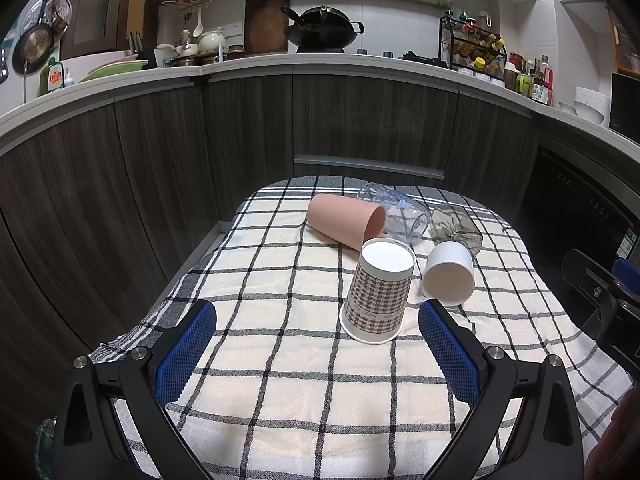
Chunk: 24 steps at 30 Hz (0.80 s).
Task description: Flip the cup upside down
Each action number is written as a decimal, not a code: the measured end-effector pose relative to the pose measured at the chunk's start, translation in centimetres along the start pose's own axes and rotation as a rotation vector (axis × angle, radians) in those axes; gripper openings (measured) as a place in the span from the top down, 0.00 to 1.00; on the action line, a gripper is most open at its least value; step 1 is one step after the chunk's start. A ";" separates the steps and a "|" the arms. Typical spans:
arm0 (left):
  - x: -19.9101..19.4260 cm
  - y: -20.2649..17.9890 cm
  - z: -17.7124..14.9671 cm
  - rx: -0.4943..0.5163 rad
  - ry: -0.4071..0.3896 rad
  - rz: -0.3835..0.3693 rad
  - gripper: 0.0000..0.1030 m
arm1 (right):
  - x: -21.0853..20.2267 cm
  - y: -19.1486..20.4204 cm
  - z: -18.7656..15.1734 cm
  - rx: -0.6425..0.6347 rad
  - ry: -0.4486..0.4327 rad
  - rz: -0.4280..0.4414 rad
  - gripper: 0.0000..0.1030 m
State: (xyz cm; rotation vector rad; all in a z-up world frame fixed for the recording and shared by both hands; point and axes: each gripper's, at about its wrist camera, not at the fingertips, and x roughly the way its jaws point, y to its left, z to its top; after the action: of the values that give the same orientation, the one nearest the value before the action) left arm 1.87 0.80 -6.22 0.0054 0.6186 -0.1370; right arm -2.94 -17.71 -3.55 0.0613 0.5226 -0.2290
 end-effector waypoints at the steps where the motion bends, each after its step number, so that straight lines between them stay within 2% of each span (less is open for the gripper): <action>1: 0.0 0.0 0.0 -0.001 0.001 0.000 0.00 | 0.0 0.0 0.0 0.000 0.001 0.000 0.07; 24: 0.2 -0.2 -0.3 -0.024 0.019 0.011 0.00 | 0.2 0.0 -0.2 0.004 0.007 -0.002 0.07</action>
State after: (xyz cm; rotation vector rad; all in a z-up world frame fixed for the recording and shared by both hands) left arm 1.83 0.64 -6.58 -0.0136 0.6396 -0.1193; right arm -2.88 -17.68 -3.86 0.0659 0.5289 -0.2316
